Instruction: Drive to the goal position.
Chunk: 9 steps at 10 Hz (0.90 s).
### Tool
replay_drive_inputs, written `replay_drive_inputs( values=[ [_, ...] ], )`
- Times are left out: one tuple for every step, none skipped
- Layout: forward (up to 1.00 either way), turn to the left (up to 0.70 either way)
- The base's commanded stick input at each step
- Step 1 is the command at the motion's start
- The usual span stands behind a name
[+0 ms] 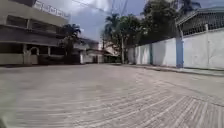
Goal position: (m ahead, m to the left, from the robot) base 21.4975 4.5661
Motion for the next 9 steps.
replay_drive_inputs(
  values=[
    [1.0, 0.0],
    [1.0, 0.0],
    [1.0, 0.0],
    [1.0, 0.0],
    [1.0, 0.0],
    [1.0, -0.29],
    [1.0, -0.38],
    [1.0, -0.39],
    [1.0, -0.39]
  ],
)
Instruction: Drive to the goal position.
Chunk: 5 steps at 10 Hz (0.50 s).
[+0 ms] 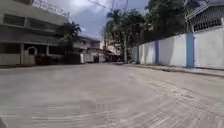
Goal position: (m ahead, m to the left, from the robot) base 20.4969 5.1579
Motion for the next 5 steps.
replay_drive_inputs(
  values=[
    [1.0, -0.39],
    [1.0, -0.35],
    [1.0, -0.18],
    [1.0, -0.03],
    [1.0, 0.0]
  ],
)
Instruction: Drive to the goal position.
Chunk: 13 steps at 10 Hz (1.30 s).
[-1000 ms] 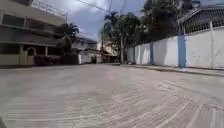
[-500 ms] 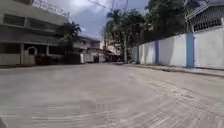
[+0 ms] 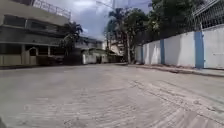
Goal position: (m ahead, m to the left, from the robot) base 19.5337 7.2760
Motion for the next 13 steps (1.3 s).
replay_drive_inputs(
  values=[
    [1.0, 0.0],
    [1.0, 0.0],
    [1.0, 0.0],
    [1.0, 0.0],
    [1.0, 0.0],
    [1.0, 0.0],
    [1.0, 0.0],
    [1.0, 0.0],
    [1.0, 0.0],
    [1.0, 0.0],
    [1.0, 0.0],
    [1.0, 0.0],
    [1.0, 0.0]
  ],
)
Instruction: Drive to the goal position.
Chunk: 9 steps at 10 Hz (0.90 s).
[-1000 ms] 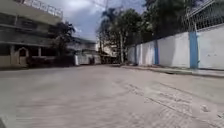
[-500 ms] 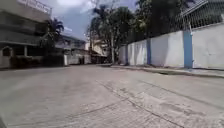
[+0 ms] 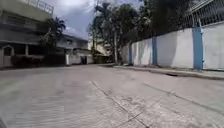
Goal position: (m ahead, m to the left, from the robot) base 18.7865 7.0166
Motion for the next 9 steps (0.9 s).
replay_drive_inputs(
  values=[
    [1.0, 0.0],
    [1.0, 0.0],
    [1.0, 0.0],
    [1.0, 0.0],
    [1.0, 0.0],
    [1.0, 0.0],
    [1.0, 0.0],
    [1.0, 0.0],
    [1.0, 0.0]
  ],
)
